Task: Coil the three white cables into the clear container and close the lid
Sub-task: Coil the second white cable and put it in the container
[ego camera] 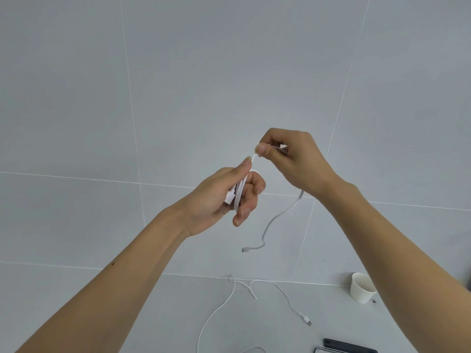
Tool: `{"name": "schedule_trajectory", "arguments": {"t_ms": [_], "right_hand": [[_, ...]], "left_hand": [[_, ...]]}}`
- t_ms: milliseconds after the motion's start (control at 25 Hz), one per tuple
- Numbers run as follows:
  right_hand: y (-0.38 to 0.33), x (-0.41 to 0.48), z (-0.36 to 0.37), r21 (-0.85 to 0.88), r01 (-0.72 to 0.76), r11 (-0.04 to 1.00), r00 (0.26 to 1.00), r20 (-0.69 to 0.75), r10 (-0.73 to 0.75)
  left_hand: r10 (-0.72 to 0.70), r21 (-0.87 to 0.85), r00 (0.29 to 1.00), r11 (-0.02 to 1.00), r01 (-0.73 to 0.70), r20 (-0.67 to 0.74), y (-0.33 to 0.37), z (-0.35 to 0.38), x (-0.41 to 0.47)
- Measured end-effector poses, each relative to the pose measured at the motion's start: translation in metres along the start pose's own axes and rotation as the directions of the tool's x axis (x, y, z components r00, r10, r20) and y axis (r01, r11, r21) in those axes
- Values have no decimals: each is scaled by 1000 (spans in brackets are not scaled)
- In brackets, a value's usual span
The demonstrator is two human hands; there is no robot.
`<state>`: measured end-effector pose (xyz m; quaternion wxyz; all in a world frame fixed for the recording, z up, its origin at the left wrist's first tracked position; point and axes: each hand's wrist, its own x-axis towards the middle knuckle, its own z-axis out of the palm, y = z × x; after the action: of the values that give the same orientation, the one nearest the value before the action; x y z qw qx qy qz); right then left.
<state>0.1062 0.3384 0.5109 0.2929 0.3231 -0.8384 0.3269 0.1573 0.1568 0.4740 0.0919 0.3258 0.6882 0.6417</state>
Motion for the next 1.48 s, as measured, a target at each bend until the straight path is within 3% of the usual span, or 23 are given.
{"name": "schedule_trajectory", "arguments": {"t_ms": [160, 360, 720, 1000, 1120, 1360, 1480], "right_hand": [[4, -9, 19, 26, -10, 1000, 1000, 25, 9], [11, -28, 46, 82, -38, 996, 984, 175, 23], [1, -46, 46, 115, -125, 985, 957, 275, 89], [4, -55, 37, 52, -108, 993, 944, 319, 86], [-2, -56, 32, 31, -78, 996, 941, 334, 63], [-16, -45, 12, 22, -27, 999, 966, 257, 21], [-23, -32, 2, 19, 8, 1000, 981, 194, -12]], "left_hand": [[78, -182, 995, 979, -88, -62, 4, 1, 0], [176, -345, 977, 915, -208, -121, 1, -2, 9], [148, -381, 968, 899, -217, -204, -6, -12, 16], [131, -240, 920, 943, -230, -370, -11, -16, 24], [108, -110, 898, 979, -171, -427, -16, -18, 28], [-3, 139, 916, 988, 64, -401, -19, -15, 25], [-41, 209, 954, 972, 107, -296, -20, -12, 21]]}}
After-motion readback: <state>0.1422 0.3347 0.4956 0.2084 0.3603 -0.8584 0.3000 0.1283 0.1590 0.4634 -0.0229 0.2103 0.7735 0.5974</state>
